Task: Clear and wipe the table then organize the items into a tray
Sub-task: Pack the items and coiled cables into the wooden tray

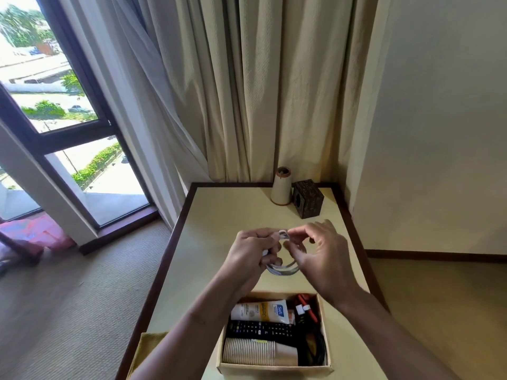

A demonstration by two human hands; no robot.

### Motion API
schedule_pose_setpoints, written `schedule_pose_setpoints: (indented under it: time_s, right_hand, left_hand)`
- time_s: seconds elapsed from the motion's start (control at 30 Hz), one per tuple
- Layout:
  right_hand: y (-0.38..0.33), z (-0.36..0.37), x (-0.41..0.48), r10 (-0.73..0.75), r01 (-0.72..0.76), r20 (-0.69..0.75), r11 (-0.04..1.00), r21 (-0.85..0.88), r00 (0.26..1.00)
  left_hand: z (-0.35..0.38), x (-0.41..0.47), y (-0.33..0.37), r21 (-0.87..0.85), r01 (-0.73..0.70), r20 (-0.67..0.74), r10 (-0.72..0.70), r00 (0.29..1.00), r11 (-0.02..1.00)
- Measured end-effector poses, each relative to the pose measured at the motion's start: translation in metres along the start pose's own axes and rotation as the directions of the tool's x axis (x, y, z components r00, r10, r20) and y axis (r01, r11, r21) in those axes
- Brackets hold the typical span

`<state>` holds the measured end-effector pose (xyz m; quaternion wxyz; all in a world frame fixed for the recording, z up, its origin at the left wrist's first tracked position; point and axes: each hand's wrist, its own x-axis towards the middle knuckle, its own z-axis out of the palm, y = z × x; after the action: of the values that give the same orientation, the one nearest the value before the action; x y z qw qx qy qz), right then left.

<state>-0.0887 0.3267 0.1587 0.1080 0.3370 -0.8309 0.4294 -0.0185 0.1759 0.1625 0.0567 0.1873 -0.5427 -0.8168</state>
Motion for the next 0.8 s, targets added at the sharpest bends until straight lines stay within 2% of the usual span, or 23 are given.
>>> schedule_pose_setpoints:
  time_s: [0.03, 0.1, 0.17, 0.2, 0.27, 0.33, 0.37, 0.4, 0.47, 0.5, 0.53, 0.6, 0.63, 0.67, 0.73, 0.8]
  right_hand:
    - [0.003, 0.0, -0.002, 0.01, -0.009, -0.017, 1.0, 0.009, 1.0]
    - [0.003, -0.003, -0.003, 0.162, -0.167, 0.039, 0.968, 0.19, 0.986]
    - [-0.001, -0.006, 0.0, 0.311, -0.385, 0.238, 0.832, 0.4, 0.92]
    - [-0.003, -0.008, 0.002, 0.346, -0.455, 0.308, 0.772, 0.444, 0.886]
    - [-0.003, -0.017, 0.006, 0.375, -0.54, 0.4, 0.688, 0.484, 0.836]
    - [0.0, -0.026, 0.009, 0.364, -0.618, 0.511, 0.58, 0.53, 0.779]
    - [0.001, -0.028, 0.009, 0.357, -0.64, 0.546, 0.57, 0.516, 0.758]
    - [0.003, -0.029, 0.008, 0.355, -0.63, 0.547, 0.614, 0.474, 0.758]
    - [0.005, -0.026, -0.001, 0.363, -0.498, 0.413, 0.818, 0.29, 0.836]
    - [0.006, -0.024, -0.007, 0.331, -0.394, 0.313, 0.904, 0.165, 0.891]
    - [0.006, -0.021, -0.015, 0.271, -0.289, 0.232, 0.956, 0.05, 0.934]
    - [0.006, -0.018, -0.027, 0.185, -0.175, 0.18, 0.982, -0.073, 0.966]
    - [0.009, -0.017, -0.033, 0.211, -0.2, 0.212, 0.977, -0.075, 0.954]
    - [0.013, -0.014, -0.037, 0.266, -0.259, 0.257, 0.964, -0.06, 0.929]
    - [0.027, -0.006, -0.048, 0.376, -0.366, 0.326, 0.926, -0.094, 0.868]
    - [0.045, 0.003, -0.059, 0.428, -0.362, 0.338, 0.9, -0.243, 0.838]
  left_hand:
    - [-0.002, -0.001, 0.004, 0.009, 0.019, 0.043, -0.02, 0.999, 1.0]
    - [-0.003, -0.002, 0.014, 0.058, 0.035, 0.135, -0.042, 0.99, 0.998]
    - [-0.003, -0.002, 0.021, 0.108, 0.039, 0.167, -0.056, 0.984, 0.993]
    - [-0.002, -0.001, 0.023, 0.114, 0.043, 0.159, -0.061, 0.985, 0.993]
    - [-0.002, 0.002, 0.025, 0.146, 0.023, 0.127, -0.042, 0.991, 0.989]
    - [-0.002, 0.007, 0.024, 0.325, -0.064, 0.083, 0.039, 0.996, 0.944]
    - [-0.001, 0.01, 0.022, 0.437, -0.11, 0.064, 0.092, 0.994, 0.893]
    - [0.001, 0.012, 0.017, 0.532, -0.146, 0.049, 0.142, 0.989, 0.834]
    - [0.005, 0.013, 0.007, 0.638, -0.189, 0.047, 0.207, 0.977, 0.746]
    - [0.004, 0.012, 0.002, 0.626, -0.189, 0.064, 0.192, 0.979, 0.757]
    - [0.001, 0.01, -0.003, 0.555, -0.155, 0.084, 0.13, 0.988, 0.817]
    - [-0.01, 0.006, -0.012, 0.304, 0.015, 0.124, -0.055, 0.991, 0.953]
    - [-0.014, 0.004, -0.02, 0.221, 0.097, 0.117, -0.125, 0.985, 0.97]
    - [-0.015, 0.002, -0.031, 0.216, 0.133, 0.071, -0.151, 0.986, 0.967]
    - [-0.015, 0.002, -0.061, 0.414, 0.096, -0.058, -0.079, 0.995, 0.905]
    - [-0.022, 0.003, -0.091, 0.667, 0.058, -0.125, 0.035, 0.991, 0.742]
